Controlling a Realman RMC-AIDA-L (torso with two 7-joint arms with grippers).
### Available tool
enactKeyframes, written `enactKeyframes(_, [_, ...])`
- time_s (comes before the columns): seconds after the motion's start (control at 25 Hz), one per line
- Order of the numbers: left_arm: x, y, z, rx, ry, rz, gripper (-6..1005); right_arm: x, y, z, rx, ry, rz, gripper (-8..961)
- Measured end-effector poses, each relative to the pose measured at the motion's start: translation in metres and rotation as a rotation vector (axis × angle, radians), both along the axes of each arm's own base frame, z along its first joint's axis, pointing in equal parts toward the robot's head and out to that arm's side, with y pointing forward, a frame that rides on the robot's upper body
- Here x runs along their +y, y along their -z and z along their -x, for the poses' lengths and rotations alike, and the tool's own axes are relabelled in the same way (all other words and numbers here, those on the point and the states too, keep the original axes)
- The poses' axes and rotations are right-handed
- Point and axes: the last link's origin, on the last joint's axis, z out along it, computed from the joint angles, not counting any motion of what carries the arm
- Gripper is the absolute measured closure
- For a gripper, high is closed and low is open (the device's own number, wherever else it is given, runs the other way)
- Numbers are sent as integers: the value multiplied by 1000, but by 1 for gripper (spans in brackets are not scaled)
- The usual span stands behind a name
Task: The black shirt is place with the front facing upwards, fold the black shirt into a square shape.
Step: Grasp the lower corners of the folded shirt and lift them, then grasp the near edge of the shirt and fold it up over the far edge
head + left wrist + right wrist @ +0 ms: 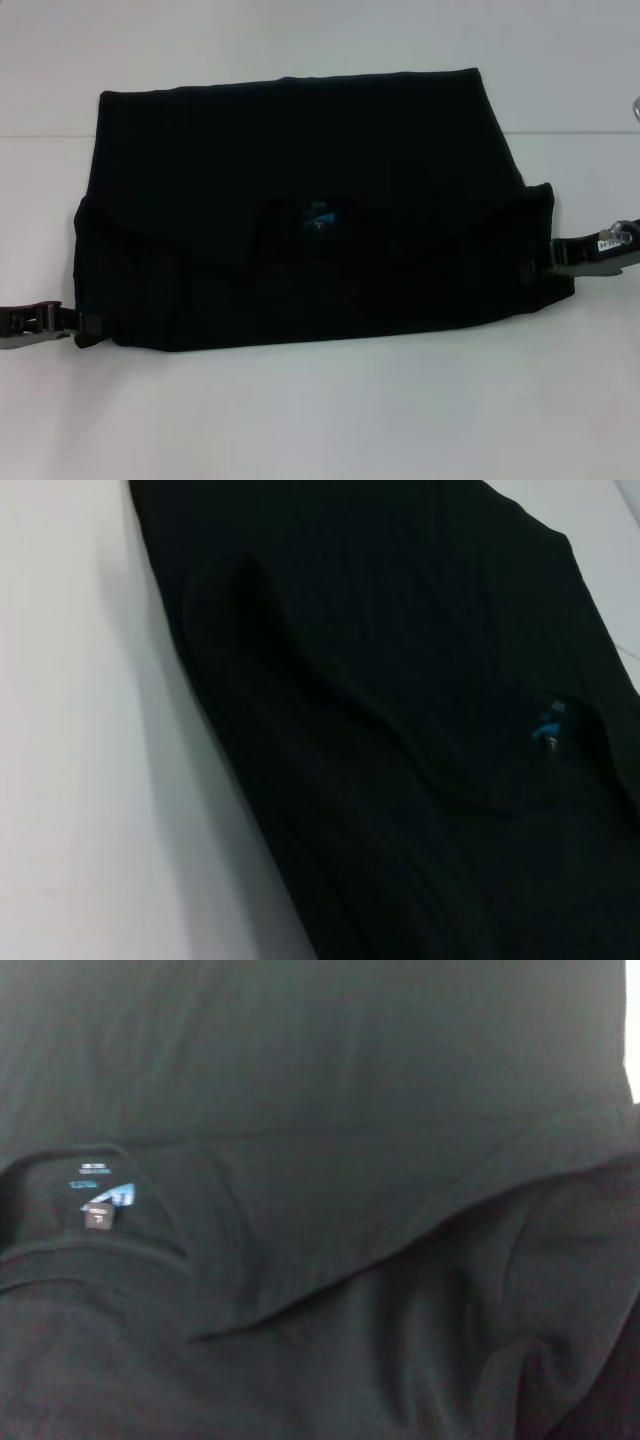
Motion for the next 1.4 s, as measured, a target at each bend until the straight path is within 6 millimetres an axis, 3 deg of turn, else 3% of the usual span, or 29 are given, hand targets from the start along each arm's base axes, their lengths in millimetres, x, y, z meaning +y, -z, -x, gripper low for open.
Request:
enactKeyframes(0.08, [-2,0,-2,-11,4,13,929,-2,-3,2,18,-8,15,825])
enactKeyframes(0.24, [-12,-2,-9,-62,30,88,926,-15,-17,-1,43,-8,87,842])
enactKeyframes(0.48, [-49,-9,-20,-158,84,323,923,-56,-36,-13,91,-27,306,847])
enactKeyframes(0.72, [-87,-9,-23,-164,111,614,919,-99,-33,-23,119,-77,536,847])
enactKeyframes(0.92, [-101,-1,-19,-153,86,729,915,-118,-23,-30,104,-73,639,846])
enactKeyframes(1.16, [-84,-5,-29,-196,137,634,912,-107,-26,-19,183,-106,562,846])
enactKeyframes(1.4, [-38,-34,-37,-321,81,249,908,-66,-57,-16,406,-12,168,846])
